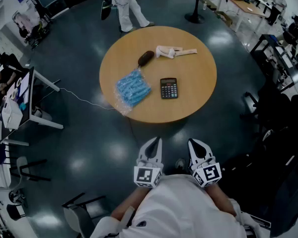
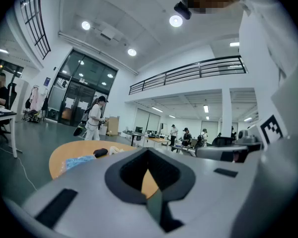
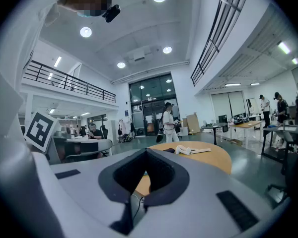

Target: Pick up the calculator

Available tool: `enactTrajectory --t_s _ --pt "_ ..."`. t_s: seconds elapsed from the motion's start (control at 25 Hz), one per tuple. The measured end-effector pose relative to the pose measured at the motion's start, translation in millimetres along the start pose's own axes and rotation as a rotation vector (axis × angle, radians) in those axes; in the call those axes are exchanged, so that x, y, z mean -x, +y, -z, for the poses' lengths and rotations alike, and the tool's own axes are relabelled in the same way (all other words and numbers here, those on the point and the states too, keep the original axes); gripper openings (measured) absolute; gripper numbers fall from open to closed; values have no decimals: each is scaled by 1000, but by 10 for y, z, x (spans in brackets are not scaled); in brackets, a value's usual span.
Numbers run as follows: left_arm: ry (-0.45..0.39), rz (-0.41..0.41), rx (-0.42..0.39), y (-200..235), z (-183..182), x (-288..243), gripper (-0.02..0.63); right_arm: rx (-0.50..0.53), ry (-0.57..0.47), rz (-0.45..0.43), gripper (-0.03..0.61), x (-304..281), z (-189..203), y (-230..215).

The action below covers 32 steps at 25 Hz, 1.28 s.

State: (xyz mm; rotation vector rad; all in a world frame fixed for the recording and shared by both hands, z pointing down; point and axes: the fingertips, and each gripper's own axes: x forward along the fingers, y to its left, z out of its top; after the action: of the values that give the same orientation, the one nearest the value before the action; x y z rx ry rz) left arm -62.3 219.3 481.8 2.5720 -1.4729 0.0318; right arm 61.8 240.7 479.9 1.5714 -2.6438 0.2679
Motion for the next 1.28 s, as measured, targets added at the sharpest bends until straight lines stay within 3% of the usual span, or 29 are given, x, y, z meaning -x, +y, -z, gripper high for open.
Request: enactTrajectory --t_s 0.32,0.6,0.84,1.12,1.28 --pt "16 -30 10 -34 47 -125 6 -19 12 -8 14 -18 19 -196" --pt "28 -93 28 -76 107 -378 6 -19 47 -69 14 -128 138 -435" --pt "43 -140 44 188 128 -680 6 -34 81 -86 15 -561 267 -772" --pt "69 -63 58 729 211 -1556 6 -19 111 -43 15 -1557 394 -1388" --pt "78 3 70 982 77 -2014 6 1 172 -3 17 -2109 513 -1735"
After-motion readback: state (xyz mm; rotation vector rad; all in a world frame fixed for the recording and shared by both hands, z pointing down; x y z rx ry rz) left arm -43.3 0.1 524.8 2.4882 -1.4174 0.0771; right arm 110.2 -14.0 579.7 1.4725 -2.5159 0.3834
